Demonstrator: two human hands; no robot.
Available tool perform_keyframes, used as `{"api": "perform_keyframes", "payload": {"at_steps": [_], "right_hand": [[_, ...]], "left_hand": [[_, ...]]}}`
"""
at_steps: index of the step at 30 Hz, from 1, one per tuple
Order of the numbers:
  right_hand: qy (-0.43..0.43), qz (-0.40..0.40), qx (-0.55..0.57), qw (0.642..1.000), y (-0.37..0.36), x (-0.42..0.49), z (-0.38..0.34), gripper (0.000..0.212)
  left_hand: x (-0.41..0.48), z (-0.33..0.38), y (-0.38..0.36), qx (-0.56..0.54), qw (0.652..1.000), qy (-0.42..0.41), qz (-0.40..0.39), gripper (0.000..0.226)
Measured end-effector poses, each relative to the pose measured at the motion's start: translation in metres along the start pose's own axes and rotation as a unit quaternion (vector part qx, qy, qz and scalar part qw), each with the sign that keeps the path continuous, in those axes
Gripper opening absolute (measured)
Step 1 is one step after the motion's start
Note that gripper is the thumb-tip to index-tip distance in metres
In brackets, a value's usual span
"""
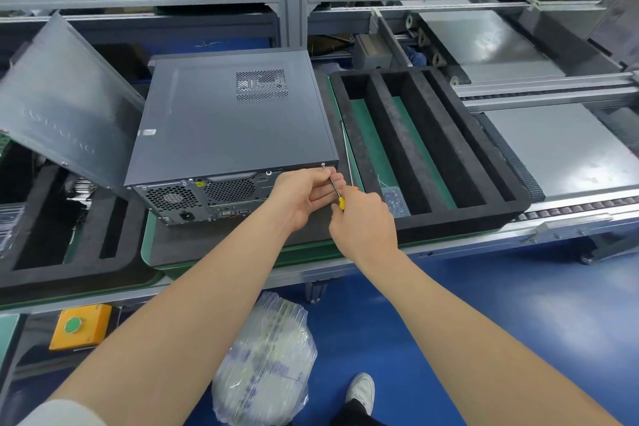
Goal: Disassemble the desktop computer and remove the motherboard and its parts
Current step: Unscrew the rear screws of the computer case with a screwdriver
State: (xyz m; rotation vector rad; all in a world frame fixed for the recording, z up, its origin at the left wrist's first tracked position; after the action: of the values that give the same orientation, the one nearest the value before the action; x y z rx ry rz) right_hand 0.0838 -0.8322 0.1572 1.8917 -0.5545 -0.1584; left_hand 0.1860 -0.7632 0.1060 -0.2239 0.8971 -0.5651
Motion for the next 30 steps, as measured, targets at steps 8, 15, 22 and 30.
{"api": "perform_keyframes", "payload": {"at_steps": [8,15,22,30], "right_hand": [[-0.015,0.001,0.066,0.998,0.000,0.003,0.004,0.014],[-0.294,-0.179,0.737,0.582,-0.053,-0.027,-0.010,0.035],[-0.296,-0.179,0.806,0.480,-0.054,-0.032,-0.022,0.029],[-0.183,-0.101,0.490,0.846,-0.033,-0.012,0.005,0.027]], "left_hand": [[0.003,0.000,0.003,0.018,0.999,-0.025,0.007,0.023],[0.004,0.001,-0.004,0.042,0.999,0.002,-0.011,0.013],[0.000,0.000,-0.006,0.024,0.999,0.021,-0.025,0.023],[0.001,-0.001,-0.004,0.010,0.999,0.020,-0.030,0.025]]}}
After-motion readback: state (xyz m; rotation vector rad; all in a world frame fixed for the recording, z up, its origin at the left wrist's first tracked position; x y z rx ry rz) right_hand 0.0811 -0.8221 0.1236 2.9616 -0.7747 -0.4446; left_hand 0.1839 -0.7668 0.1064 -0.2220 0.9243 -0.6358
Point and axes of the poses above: each hand's wrist, its own x-axis towards the middle knuckle, its own y-axis out of the back of the hand, z = x × y, the point moved 9 cm from there along x, towards the middle knuckle, and after that the axes turned 11 degrees about y, right-handed, at the moved point
